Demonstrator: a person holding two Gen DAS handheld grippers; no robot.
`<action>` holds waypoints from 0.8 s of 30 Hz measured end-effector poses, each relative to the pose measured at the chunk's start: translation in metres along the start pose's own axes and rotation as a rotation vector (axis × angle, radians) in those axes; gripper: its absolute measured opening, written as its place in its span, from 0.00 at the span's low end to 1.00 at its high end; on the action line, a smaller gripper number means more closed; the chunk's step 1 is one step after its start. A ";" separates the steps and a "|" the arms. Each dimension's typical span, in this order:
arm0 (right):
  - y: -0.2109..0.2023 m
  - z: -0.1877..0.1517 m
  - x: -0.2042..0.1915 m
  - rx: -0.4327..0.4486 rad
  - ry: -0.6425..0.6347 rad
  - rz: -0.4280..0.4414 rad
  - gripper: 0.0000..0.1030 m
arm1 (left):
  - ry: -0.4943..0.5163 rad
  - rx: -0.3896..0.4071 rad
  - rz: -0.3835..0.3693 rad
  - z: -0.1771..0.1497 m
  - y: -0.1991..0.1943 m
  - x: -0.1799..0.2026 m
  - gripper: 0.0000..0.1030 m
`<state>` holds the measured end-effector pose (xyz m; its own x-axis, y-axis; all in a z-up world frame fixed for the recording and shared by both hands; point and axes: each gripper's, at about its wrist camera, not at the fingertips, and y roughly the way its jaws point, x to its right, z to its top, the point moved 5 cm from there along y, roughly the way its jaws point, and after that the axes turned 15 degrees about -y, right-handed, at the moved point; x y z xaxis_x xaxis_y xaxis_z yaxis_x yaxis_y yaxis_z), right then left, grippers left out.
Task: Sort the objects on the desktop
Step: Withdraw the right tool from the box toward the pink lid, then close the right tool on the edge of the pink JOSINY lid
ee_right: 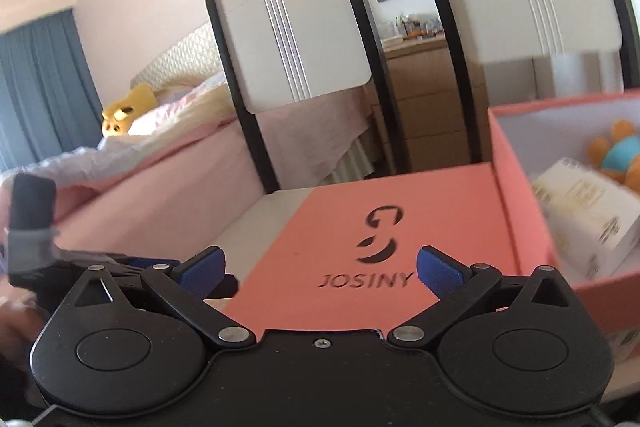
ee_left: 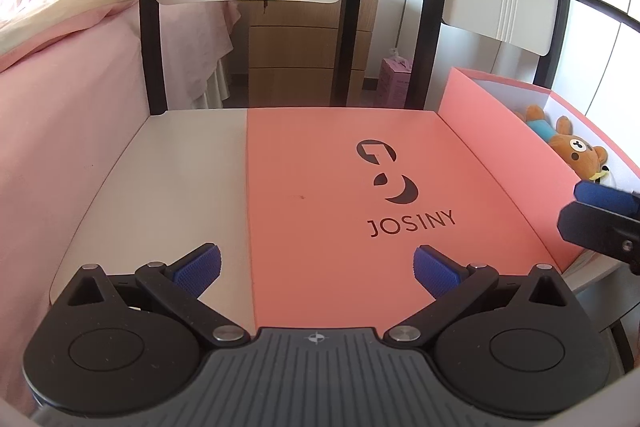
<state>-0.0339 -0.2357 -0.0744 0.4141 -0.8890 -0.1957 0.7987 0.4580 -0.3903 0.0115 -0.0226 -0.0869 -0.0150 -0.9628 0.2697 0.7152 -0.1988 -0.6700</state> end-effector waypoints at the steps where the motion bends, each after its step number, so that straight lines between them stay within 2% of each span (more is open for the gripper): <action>1: 0.000 -0.004 -0.001 -0.006 0.046 0.020 0.98 | -0.007 0.001 0.002 0.001 0.000 -0.003 1.00; 7: -0.008 -0.027 -0.016 0.026 0.170 0.025 0.98 | -0.067 0.004 0.009 0.010 -0.003 -0.025 1.00; 10: -0.009 -0.042 -0.016 0.042 0.281 0.025 0.98 | -0.087 0.007 0.008 0.013 -0.005 -0.032 1.00; 13: -0.006 -0.060 -0.017 0.027 0.345 -0.015 0.97 | -0.097 0.007 -0.008 0.014 -0.007 -0.035 1.00; 18: 0.006 -0.096 -0.015 -0.020 0.515 -0.047 0.84 | -0.102 0.012 -0.021 0.014 -0.010 -0.036 1.00; 21: 0.011 -0.118 -0.005 0.006 0.707 -0.065 0.82 | -0.110 0.009 -0.028 0.013 -0.011 -0.037 1.00; 24: 0.017 -0.133 -0.001 0.047 0.889 -0.047 0.71 | -0.108 0.006 -0.027 0.013 -0.011 -0.039 1.00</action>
<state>-0.0788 -0.2282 -0.2004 -0.0954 -0.5731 -0.8139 0.8317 0.4034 -0.3815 0.0133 0.0194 -0.0807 0.0404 -0.9317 0.3611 0.7200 -0.2234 -0.6570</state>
